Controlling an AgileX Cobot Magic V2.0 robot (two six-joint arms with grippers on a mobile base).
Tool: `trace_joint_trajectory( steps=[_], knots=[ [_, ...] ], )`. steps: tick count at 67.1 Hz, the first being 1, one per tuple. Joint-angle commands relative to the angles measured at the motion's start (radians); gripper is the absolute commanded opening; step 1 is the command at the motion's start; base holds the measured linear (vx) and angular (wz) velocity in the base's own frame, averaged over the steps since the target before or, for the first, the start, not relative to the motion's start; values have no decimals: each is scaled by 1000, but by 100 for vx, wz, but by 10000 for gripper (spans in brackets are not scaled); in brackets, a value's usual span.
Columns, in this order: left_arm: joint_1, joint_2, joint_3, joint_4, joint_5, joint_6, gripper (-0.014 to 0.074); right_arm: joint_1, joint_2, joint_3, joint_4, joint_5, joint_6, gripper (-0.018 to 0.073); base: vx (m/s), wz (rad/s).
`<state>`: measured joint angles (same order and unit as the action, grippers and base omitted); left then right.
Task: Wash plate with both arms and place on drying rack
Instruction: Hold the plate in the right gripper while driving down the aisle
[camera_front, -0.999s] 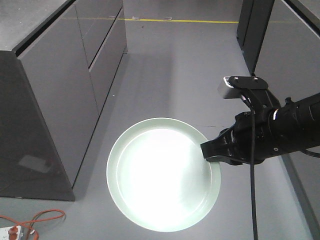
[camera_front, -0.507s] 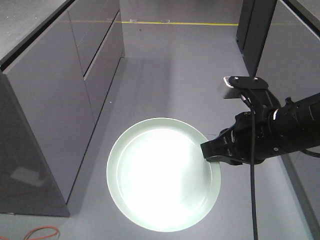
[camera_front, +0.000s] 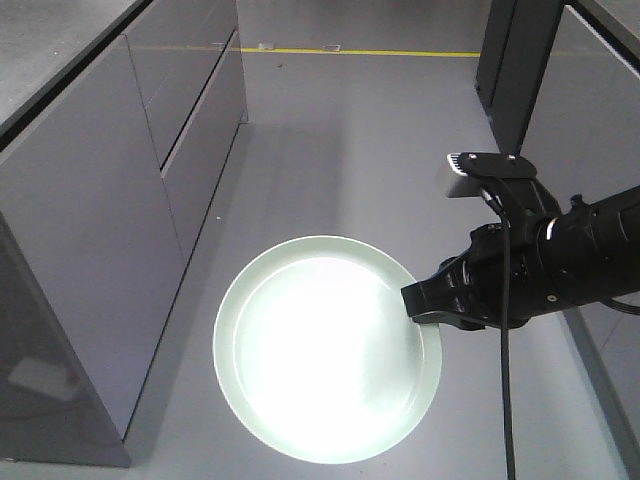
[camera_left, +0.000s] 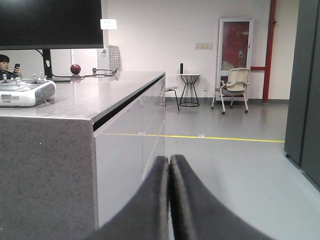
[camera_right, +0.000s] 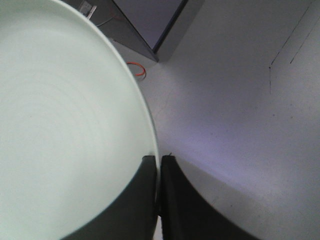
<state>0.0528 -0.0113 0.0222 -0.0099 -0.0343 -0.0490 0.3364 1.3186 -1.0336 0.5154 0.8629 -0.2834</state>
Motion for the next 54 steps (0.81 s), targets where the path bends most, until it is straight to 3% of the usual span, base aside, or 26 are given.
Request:
trace_joint_trajectory(
  steps=[1, 54],
  knots=[
    [1, -13, -28, -8, -73, -5, -6, -1, -29, -30, 31, -35, -5, -1, 17, -1],
    [1, -13, -28, -8, -73, -5, -6, -1, -29, -30, 31, -35, -5, -1, 17, 1]
  ],
)
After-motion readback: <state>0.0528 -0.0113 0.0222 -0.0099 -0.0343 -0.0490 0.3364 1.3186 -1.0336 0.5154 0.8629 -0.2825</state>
